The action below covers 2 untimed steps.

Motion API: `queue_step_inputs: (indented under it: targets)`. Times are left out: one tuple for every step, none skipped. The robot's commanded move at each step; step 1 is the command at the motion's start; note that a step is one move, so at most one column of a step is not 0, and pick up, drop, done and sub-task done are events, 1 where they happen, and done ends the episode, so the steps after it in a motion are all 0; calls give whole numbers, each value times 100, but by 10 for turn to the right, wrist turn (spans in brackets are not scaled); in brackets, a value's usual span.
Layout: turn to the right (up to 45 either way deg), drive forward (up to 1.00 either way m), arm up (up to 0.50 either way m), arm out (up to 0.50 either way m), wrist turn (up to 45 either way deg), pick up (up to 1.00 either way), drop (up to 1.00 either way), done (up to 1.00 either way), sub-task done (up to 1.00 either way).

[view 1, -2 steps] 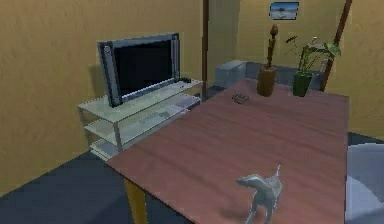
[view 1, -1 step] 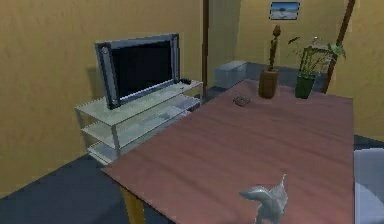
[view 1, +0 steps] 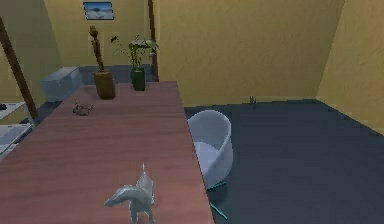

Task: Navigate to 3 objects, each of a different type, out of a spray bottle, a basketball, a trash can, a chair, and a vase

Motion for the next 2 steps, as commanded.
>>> queue_step_inputs:
  targets:
    - [0, 0, 0, 0, 0, 0, 0, 0, 100]
    - [450, 0, 0, 0, 0, 0, 0, 0, 0]
